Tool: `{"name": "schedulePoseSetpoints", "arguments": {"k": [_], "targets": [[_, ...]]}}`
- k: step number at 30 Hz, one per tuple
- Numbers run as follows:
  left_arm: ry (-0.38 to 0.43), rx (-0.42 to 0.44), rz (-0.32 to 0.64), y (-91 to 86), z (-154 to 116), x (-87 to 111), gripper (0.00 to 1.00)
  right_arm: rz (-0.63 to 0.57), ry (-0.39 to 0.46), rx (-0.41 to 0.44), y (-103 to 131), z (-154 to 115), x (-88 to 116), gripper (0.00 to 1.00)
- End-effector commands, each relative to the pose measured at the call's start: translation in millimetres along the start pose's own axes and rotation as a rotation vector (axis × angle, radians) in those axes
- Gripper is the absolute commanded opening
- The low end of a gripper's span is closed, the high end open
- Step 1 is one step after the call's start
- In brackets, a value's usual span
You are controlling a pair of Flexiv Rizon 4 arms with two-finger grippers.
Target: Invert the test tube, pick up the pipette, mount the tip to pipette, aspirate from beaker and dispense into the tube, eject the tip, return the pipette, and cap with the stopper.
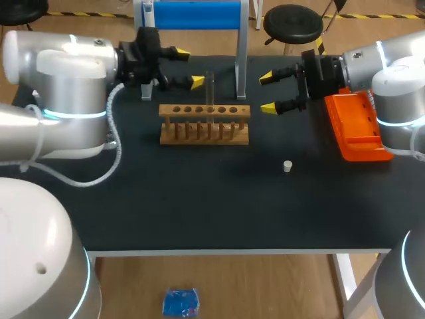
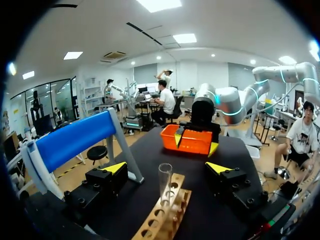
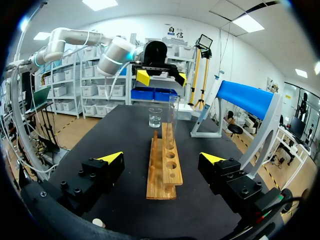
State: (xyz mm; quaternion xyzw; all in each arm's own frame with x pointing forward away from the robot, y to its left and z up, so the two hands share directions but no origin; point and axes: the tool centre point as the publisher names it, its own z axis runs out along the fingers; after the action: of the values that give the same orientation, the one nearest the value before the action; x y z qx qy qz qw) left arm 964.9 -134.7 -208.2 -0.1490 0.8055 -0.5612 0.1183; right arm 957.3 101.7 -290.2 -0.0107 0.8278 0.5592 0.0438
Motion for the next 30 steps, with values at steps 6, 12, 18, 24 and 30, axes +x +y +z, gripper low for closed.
{"name": "schedulePoseSetpoints", "arguments": {"k": [6, 12, 18, 24, 30], "targets": [[-0.05, -0.067, -0.015, -1.7, -52, 16.2, 1.0, 0.0, 0.003, 0.0, 0, -1, -1, 1.0], [-0.05, -0.067, -0.015, -1.7, -52, 16.2, 1.0, 0.0, 0.003, 0.0, 0, -1, -1, 1.0], [-0.05, -0.067, -0.015, -1.7, -52, 16.2, 1.0, 0.0, 0.003, 0.0, 0, -1, -1, 1.0], [-0.05, -0.067, -0.015, -1.7, -52, 16.2, 1.0, 0.0, 0.003, 0.0, 0, -1, -1, 1.0], [-0.112, -0.084, -0.02, 13.6, -72, -9.9, 1.0, 0.0, 0.003, 0.0, 0, -1, -1, 1.0]]}}
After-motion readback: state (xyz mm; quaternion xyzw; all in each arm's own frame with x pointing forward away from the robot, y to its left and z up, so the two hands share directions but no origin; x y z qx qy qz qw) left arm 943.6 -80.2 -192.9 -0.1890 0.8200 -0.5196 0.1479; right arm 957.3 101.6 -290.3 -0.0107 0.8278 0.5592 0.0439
